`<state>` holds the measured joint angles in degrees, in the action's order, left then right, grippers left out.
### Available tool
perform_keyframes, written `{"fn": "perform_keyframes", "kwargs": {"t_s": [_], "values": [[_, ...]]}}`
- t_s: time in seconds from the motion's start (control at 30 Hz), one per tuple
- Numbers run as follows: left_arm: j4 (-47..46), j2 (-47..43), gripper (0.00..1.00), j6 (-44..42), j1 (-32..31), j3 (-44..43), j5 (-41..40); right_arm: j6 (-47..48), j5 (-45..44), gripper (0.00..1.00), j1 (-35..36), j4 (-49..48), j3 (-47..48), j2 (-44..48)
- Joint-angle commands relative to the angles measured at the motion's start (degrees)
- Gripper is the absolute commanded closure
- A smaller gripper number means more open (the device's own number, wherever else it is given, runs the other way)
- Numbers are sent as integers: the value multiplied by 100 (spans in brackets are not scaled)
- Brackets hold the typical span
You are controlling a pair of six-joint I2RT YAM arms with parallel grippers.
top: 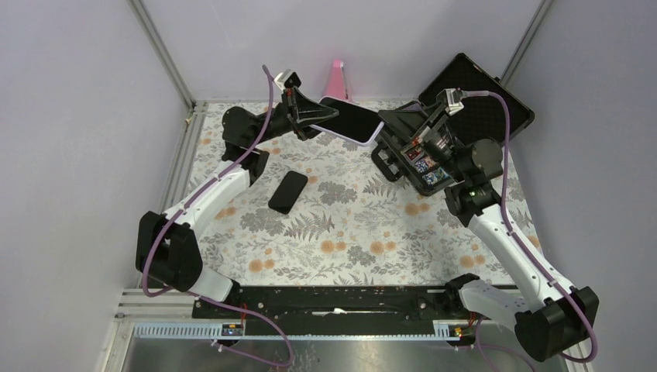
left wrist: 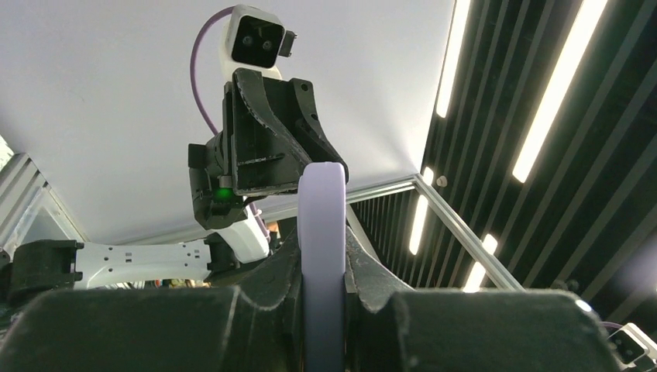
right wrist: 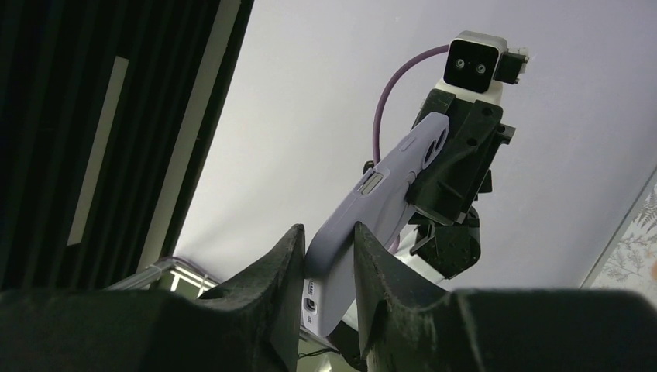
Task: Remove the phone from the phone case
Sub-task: Remove the phone case from the phone.
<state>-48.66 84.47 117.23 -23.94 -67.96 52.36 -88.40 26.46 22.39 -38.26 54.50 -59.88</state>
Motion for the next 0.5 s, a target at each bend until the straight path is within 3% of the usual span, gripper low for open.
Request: {"fn": "perform_keyframes", "kwargs": {"t_s": [0.0,0.13,0.23,0.33,0.47], "values": [[-851,-158,100,369,3,-44,-89,-209,92,71,-40,-445,4,-130],[-961,-112,100,484,-8,-20,-255,-529,-37,75,-42,-1100,-142,-280],[-969,-108,100,505,-73,129,-357,-1084,-311,91,-37,-2019,-198,-541],[-1152,-13,100,569,-194,260,-469,-1529,-619,99,-9,-2467,-185,-746],[-1696,249,100,757,-362,289,-654,-1995,-915,100,33,-2770,-364,-894]]}}
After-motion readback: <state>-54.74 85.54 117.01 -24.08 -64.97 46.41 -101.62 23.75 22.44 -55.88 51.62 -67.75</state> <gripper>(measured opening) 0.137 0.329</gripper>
